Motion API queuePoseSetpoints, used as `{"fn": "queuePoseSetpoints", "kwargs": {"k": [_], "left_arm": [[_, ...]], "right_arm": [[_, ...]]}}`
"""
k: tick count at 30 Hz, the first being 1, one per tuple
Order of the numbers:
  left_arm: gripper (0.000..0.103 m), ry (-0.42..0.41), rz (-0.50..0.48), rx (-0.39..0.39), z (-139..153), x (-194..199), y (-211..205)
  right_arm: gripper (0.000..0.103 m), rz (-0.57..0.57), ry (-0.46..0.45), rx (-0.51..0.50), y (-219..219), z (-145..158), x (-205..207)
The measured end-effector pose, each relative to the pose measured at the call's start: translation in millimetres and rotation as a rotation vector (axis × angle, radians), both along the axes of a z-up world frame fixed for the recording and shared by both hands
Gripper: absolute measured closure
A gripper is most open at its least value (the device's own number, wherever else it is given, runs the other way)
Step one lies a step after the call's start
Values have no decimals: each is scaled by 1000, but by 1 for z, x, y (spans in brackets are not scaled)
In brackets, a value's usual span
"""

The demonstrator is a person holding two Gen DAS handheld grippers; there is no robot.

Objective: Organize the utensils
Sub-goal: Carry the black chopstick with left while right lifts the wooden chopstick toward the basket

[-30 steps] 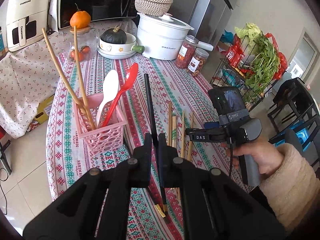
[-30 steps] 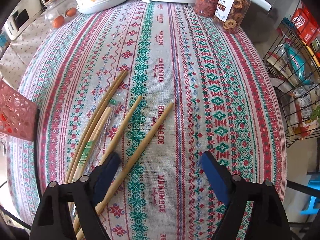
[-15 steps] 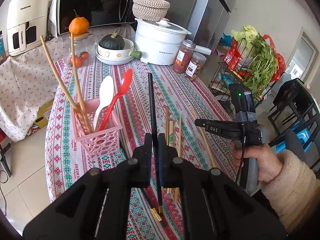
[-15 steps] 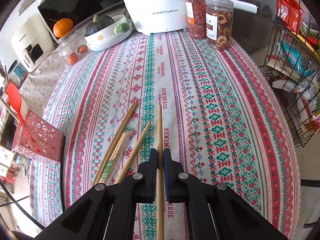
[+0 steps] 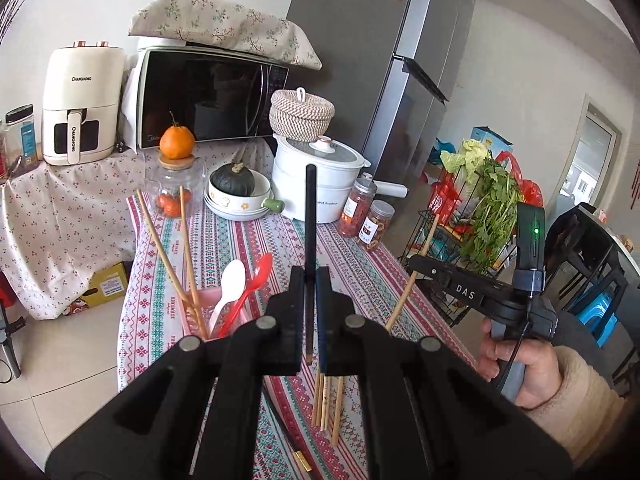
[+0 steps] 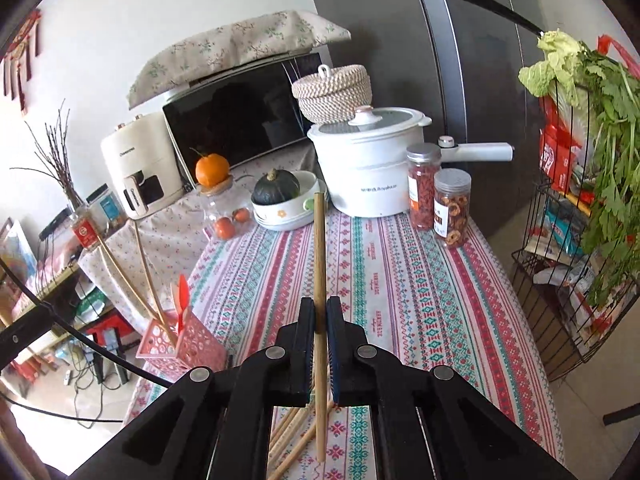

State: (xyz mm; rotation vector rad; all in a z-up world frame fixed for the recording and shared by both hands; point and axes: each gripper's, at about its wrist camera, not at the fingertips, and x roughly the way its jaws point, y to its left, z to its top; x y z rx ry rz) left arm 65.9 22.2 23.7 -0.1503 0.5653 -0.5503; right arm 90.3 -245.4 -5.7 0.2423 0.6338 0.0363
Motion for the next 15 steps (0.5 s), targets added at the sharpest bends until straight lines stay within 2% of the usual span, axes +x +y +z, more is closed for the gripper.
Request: {"fn": "queuePoseSetpoints", "kwargs": {"k": [8, 15], "left_arm": [[97, -111, 125, -57, 25, 1, 31], [97, -169, 219, -28, 22, 18, 38]], "right_arm": [[97, 32, -94, 38, 11, 34, -6], [97, 74, -104, 54, 28, 36, -2]]}}
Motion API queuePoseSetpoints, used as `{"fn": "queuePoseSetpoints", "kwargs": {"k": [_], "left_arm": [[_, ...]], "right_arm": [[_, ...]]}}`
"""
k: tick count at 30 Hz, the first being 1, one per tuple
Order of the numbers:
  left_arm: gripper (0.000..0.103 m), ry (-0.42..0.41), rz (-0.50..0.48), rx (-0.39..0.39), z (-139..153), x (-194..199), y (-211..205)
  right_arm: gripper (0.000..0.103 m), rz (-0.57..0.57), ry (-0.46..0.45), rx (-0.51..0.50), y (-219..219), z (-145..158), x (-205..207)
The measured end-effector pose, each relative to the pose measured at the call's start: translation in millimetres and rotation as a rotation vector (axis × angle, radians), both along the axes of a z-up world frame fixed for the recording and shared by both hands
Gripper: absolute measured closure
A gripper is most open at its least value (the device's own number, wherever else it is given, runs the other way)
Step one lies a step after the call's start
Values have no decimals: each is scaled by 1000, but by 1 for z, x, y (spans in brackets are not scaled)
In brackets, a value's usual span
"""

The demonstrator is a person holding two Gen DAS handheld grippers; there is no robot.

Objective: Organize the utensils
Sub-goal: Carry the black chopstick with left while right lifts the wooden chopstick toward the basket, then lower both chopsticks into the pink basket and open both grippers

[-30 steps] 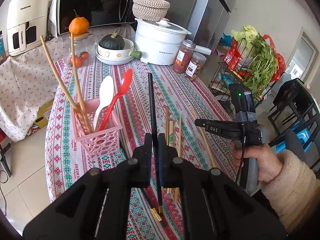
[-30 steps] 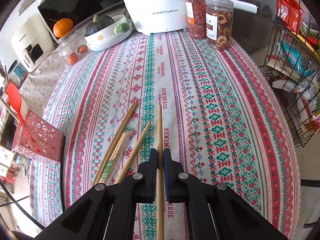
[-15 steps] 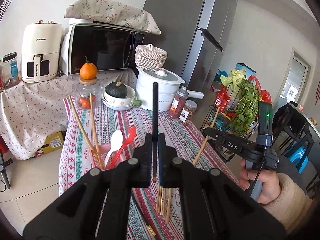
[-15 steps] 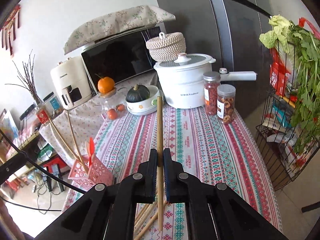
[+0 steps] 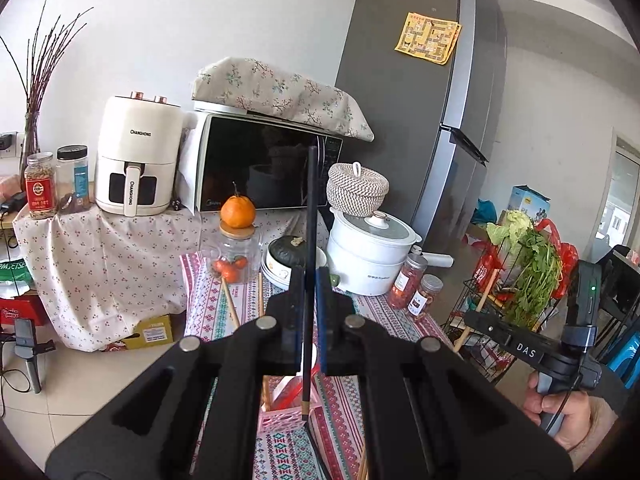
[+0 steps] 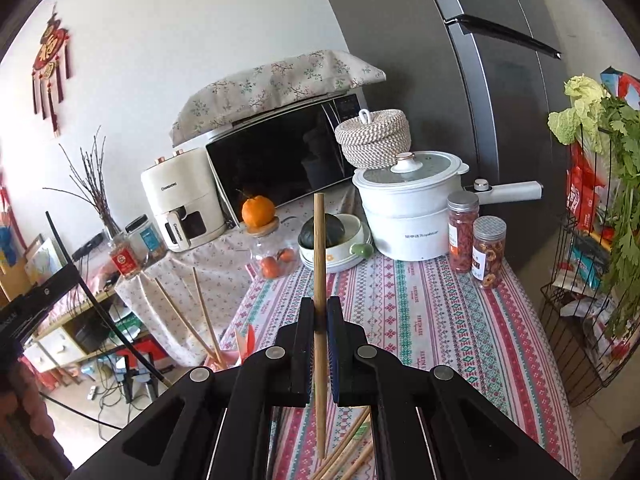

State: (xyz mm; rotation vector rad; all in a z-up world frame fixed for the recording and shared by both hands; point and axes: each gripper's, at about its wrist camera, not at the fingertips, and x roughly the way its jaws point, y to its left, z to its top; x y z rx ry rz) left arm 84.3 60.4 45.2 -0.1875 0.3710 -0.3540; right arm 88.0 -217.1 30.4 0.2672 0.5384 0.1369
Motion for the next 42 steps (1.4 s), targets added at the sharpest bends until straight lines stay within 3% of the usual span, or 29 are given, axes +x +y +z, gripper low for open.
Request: {"fn": "queuePoseSetpoints", "kwargs": {"k": [7, 19, 34, 36, 40, 42], "left_arm": [[96, 43, 57, 42, -18, 23, 2], [97, 27, 83, -4, -15, 33, 9], [97, 222, 78, 60, -51, 61, 0], [88, 245, 76, 53, -55, 63, 1], [45, 268, 73, 26, -55, 61, 4], [37, 274, 74, 30, -54, 57, 5]], "right_arm": [[97, 31, -26, 11, 12, 3, 0], [97, 64, -21, 21, 24, 0, 6], [97, 79, -6, 32, 30, -6, 11], [97, 83, -4, 38, 31, -7, 12], [97, 92, -13, 50, 36, -6, 13], [97, 99, -32, 55, 39, -3, 13]]}}
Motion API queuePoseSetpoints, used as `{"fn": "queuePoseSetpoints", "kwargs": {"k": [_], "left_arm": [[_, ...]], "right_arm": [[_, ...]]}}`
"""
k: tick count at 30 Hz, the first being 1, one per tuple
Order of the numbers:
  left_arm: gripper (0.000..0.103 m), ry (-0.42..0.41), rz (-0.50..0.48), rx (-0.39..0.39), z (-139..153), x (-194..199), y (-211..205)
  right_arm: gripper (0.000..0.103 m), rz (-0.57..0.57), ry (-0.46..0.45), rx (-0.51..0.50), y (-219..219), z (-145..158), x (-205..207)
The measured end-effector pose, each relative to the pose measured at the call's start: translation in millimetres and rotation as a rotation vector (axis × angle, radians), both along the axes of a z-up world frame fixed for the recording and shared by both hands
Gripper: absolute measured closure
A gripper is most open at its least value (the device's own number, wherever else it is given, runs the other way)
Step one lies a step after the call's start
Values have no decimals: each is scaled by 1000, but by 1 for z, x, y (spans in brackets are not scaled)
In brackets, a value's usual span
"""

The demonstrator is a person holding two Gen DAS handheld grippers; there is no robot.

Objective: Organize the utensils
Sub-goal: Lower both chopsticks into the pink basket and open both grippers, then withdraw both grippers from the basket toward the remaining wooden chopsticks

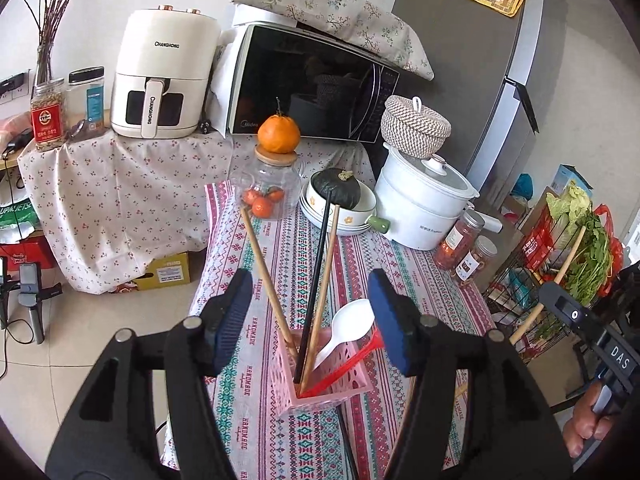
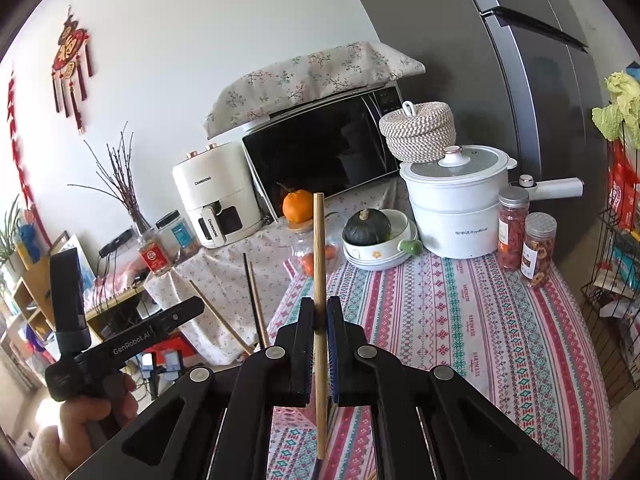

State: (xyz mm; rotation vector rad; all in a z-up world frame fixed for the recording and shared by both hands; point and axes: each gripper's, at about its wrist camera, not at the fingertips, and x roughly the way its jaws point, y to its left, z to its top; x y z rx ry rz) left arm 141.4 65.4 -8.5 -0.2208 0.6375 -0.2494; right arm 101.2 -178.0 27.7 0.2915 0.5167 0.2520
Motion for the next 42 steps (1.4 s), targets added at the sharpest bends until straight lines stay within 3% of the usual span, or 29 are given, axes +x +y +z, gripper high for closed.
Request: {"fn": "queuePoseSetpoints", "kwargs": {"k": [4, 12, 17, 24, 26, 31, 36, 42], "left_arm": [[18, 43, -2, 17, -6, -8, 5], [15, 172, -41, 44, -34, -18, 17], [15, 214, -67, 59, -43, -22, 22], [15, 236, -83, 74, -48, -23, 25], [15, 238, -82, 80, -48, -24, 24], [13, 228, -82, 97, -46, -28, 21], [9, 291, -94, 102, -53, -33, 15], [9, 398, -163, 81, -73, -43, -5]], "right_arm": [[97, 14, -65, 21, 9, 13, 1], [97, 47, -186, 33, 42, 25, 13], [97, 58, -170, 11, 65, 5, 32], [96, 77, -58, -6, 80, -31, 49], [91, 69, -43, -2, 77, -33, 50], [55, 37, -53, 36, 55, -20, 42], [33, 5, 22, 30, 25, -11, 33], [18, -47, 162, -18, -12, -28, 20]]}}
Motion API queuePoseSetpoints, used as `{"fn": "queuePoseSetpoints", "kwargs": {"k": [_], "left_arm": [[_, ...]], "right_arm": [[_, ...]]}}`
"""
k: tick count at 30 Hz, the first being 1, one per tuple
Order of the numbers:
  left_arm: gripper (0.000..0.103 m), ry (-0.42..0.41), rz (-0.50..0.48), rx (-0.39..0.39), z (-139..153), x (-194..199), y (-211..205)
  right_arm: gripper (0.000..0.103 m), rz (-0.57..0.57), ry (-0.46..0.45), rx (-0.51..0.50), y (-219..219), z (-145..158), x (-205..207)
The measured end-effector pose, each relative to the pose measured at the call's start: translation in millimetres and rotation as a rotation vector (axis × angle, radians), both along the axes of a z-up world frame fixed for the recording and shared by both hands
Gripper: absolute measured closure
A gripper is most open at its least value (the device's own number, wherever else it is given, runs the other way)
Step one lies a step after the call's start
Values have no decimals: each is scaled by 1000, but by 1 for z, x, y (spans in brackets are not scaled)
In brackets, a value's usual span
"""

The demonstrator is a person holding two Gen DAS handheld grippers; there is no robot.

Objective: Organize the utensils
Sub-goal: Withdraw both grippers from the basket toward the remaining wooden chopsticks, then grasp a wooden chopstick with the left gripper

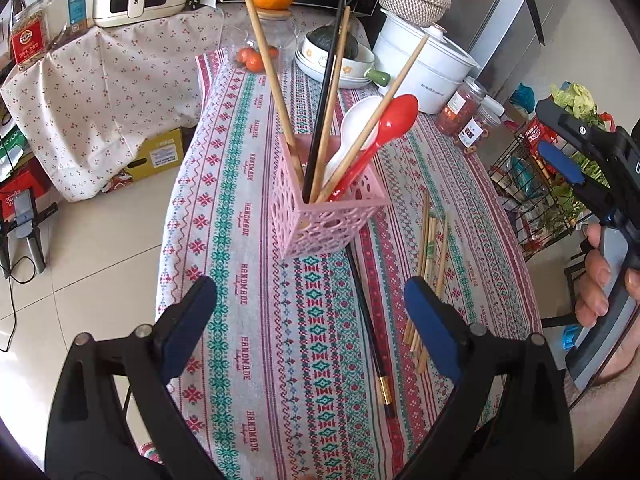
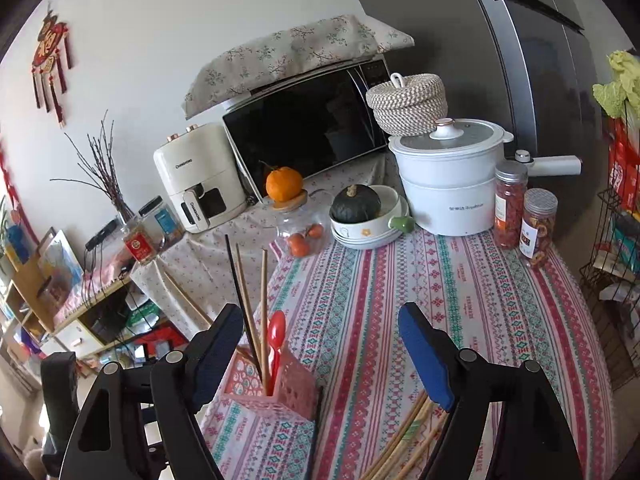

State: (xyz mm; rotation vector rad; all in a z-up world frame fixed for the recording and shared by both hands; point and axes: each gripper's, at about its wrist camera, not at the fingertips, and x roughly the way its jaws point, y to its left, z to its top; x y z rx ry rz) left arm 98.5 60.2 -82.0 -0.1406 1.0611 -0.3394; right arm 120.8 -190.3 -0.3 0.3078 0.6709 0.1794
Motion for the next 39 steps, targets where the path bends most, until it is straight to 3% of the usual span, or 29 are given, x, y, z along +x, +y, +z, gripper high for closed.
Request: {"fn": "queuePoseSetpoints", "kwargs": {"k": [9, 14, 17, 19, 22, 29, 31, 35, 39], "left_arm": [[9, 138, -17, -10, -32, 3, -26], [10, 159, -16, -33, -47, 7, -45], [27, 164, -32, -59, -54, 9, -59], [46, 164, -43, -50, -60, 12, -69], [62, 156, -47, -25, -69, 18, -79], [81, 107, -35, 59, -83, 29, -93], [94, 90, -40, 89, -83, 30, -96], [95, 107, -89, 92, -83, 28, -102], [96, 154, -214, 128, -83, 17, -117]], "right_arm": [[14, -11, 313, -71, -29, -60, -2], [14, 25, 447, -61, -35, -91, -2], [14, 26, 479, -61, -38, -98, -2], [14, 21, 487, -58, -41, -99, -2], [14, 4, 499, -51, -49, -103, 0], [14, -47, 540, -40, -69, -115, 3], [14, -55, 549, -36, -74, -118, 3], [14, -71, 563, -24, -82, -121, 6], [14, -88, 571, -5, -89, -122, 8]]}}
